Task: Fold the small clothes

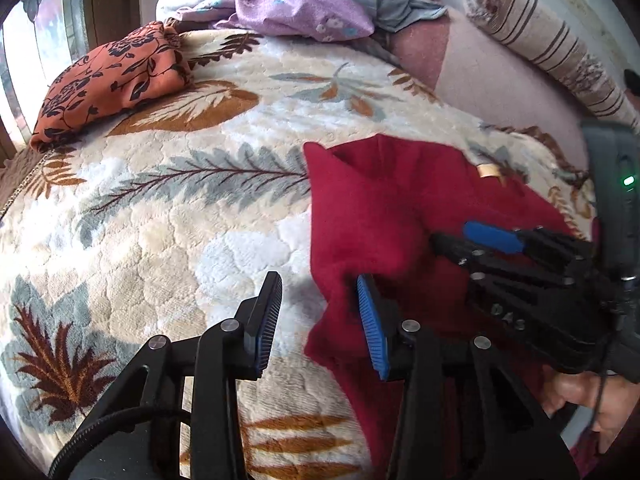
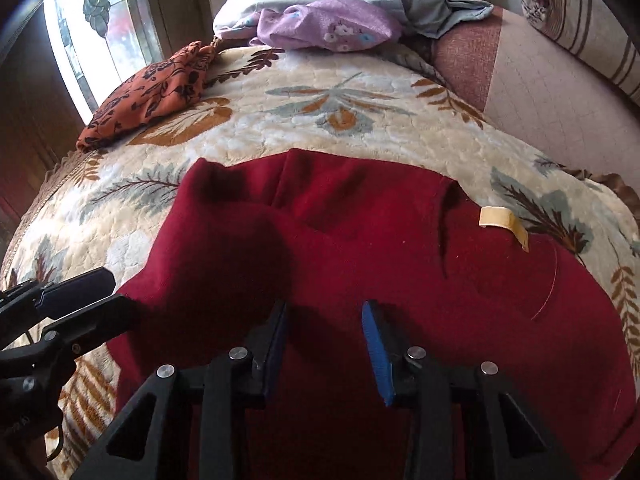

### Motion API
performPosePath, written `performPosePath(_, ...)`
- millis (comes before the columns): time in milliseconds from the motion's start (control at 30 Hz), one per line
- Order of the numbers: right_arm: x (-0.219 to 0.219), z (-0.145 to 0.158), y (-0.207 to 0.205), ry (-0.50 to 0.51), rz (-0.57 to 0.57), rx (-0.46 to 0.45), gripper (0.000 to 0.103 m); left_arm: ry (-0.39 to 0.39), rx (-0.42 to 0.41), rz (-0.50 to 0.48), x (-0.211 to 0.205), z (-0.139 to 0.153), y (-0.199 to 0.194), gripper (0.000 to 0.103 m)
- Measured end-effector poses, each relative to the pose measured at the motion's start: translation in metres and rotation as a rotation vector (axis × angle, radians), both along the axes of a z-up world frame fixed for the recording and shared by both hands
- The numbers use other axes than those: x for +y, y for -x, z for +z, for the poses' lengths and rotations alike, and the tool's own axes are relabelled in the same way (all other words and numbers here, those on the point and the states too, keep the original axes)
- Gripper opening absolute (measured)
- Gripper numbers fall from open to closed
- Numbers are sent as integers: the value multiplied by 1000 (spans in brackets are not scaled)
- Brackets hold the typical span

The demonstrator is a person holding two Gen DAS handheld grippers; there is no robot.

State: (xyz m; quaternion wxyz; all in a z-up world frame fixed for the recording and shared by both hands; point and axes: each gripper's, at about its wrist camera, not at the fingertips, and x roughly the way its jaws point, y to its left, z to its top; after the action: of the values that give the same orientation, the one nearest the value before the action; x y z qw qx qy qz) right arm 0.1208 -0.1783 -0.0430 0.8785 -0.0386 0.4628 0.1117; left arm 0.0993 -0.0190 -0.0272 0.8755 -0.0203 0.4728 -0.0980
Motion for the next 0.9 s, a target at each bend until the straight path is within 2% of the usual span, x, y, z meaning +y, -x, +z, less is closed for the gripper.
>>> performPosePath(67, 2, 3, -4, 3, -10, 4, 36, 35, 16, 34, 7, -4, -1, 50)
performPosePath(133, 0, 15, -3, -38, -19, 9, 36, 48, 26, 32, 10, -2, 1, 50)
performPosePath(167, 2, 23, -1, -60, -6, -12, 36, 47, 26, 30, 11, -1, 2, 50)
performPosePath(267, 18, 39, -2, -40, 44, -55, 36, 45, 24, 30, 12, -1, 5, 51)
performPosePath(333, 29, 37, -11, -59, 67, -34, 36, 37, 20, 25, 11, -1, 7, 51)
performPosePath(367, 35, 33, -17, -69, 80, -16, 32, 36, 21, 22, 11, -1, 7, 51)
performPosePath(467, 51, 11, -37, -66, 120, 58, 29, 44, 26, 25, 12, 0, 6, 51)
performPosePath(633, 51, 11, -49, -31, 82, 10, 28, 51, 29, 29, 12, 1, 6, 50)
performPosePath(733, 37, 19, -38, -40, 60, -3, 28, 35, 16, 24, 10, 5, 9, 50)
performPosePath(900, 2, 29, 7, -15, 41, -25, 28, 12, 3, 26, 7, 6, 12, 50)
